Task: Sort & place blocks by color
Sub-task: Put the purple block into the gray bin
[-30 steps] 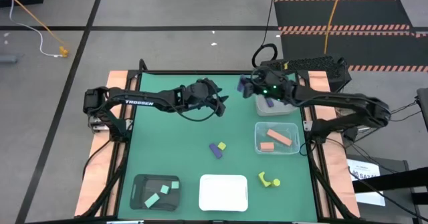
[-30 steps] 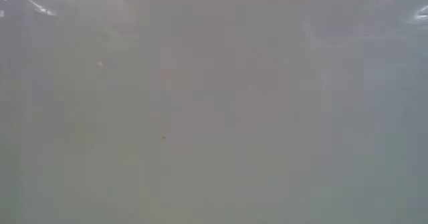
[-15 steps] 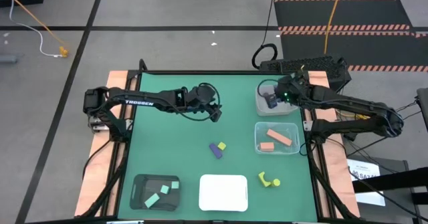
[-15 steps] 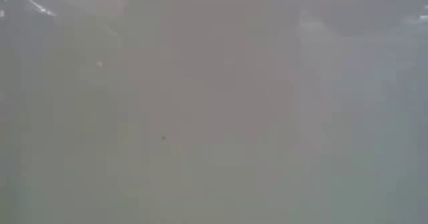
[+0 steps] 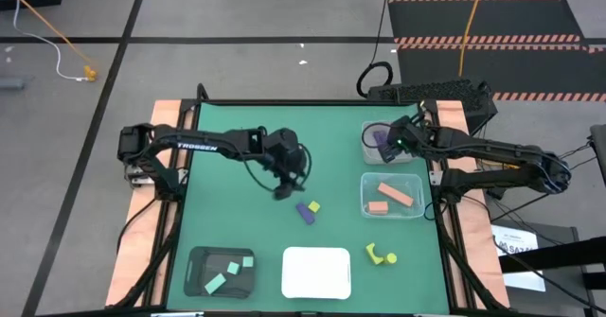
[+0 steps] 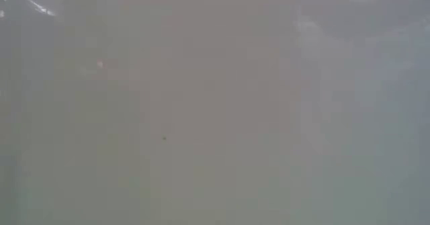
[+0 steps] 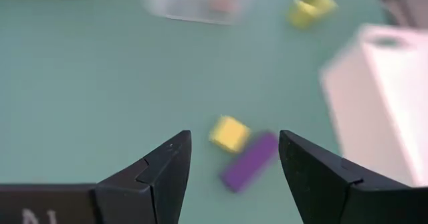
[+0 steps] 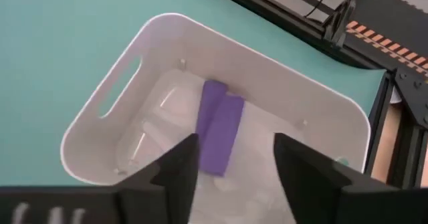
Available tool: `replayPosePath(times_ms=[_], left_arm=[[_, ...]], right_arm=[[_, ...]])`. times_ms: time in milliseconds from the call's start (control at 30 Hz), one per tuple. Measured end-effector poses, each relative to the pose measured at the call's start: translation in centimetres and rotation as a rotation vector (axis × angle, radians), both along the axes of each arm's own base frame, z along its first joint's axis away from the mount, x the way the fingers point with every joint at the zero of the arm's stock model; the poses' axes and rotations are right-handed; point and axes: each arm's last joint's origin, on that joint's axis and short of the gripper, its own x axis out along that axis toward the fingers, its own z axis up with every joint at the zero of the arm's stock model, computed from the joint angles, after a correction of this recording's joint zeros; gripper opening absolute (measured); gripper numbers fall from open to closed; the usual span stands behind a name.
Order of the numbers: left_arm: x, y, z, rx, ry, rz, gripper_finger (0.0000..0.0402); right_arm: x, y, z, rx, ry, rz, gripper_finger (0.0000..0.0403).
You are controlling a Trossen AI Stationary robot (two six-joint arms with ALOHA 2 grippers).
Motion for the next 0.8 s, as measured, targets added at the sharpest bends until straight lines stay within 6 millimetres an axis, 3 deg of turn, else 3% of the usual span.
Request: replayPosePath(times_ms=[200,333,800], left_arm=[[-0.1,-1.8,-0.1,0.051,-0.033,-0.217,0.0225],[0.4,-2.9,-1.3,0.103,-0.028,-0.313,0.0225],[2.7,-4.1,-8.0,0.217,0.084,-0.415,0.0225]], right_arm=[[0.2,-0.1,0.1,-0.006,-0.04,-0.014,0.0249],[0.6,-0.2,0.3,-0.022,-0.078,-0.009,0.0274],[1.5,0.2,0.5,0.145,-0.218,0.117,0.0277]])
